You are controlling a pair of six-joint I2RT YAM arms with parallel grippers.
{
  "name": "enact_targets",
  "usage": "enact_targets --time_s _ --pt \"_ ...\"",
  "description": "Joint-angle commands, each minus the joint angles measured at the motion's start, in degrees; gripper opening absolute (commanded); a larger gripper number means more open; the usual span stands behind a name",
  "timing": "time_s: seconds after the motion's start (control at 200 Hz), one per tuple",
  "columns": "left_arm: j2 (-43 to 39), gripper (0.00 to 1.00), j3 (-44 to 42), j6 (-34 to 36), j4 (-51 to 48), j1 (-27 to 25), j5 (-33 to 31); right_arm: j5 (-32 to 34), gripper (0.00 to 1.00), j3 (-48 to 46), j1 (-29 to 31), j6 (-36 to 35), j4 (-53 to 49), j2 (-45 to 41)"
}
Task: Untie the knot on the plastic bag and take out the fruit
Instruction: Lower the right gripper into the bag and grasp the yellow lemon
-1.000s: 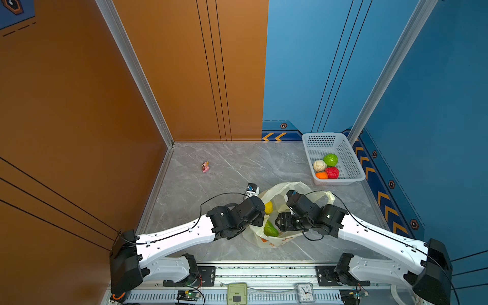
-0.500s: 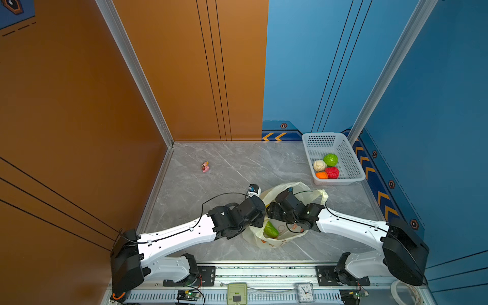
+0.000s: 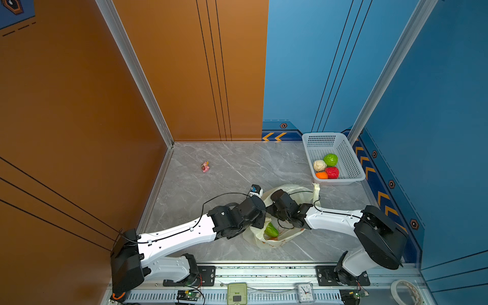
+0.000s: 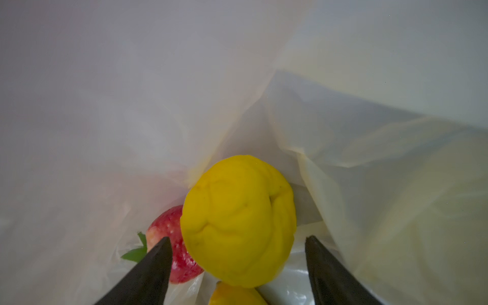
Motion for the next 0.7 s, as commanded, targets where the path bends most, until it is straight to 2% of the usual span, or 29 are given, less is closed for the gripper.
enact_targets --time_s 0.0,0.08,0.23,0.315,0.491,0.691 --pt "0.4 0.0 -1.0 1.2 0.8 0.6 1.5 3.4 0.81 2.2 -0.4 1.6 1.1 2.8" --pt "0.2 0.0 -1.4 1.0 1.0 0.7 1.8 4.3 0.78 2.7 -0.6 1.4 1.5 4.4" --pt "-0.4 0.0 -2.0 1.0 1.2 0.8 2.0 5.5 0.56 2.3 -1.1 2.1 3.0 4.4" --pt "-0.8 0.0 -2.4 1.0 1.1 0.8 1.8 6.1 0.51 2.0 -1.1 2.0 2.1 3.0" --pt "-1.3 0.0 -2.5 1.3 1.1 1.2 1.6 5.0 0.49 1.1 -1.5 1.3 -2.1 -1.5" --pt "-1.6 0.0 -1.9 1.8 1.4 1.8 0.6 2.7 0.49 0.9 -1.5 -2.0 -14.5 -10.5"
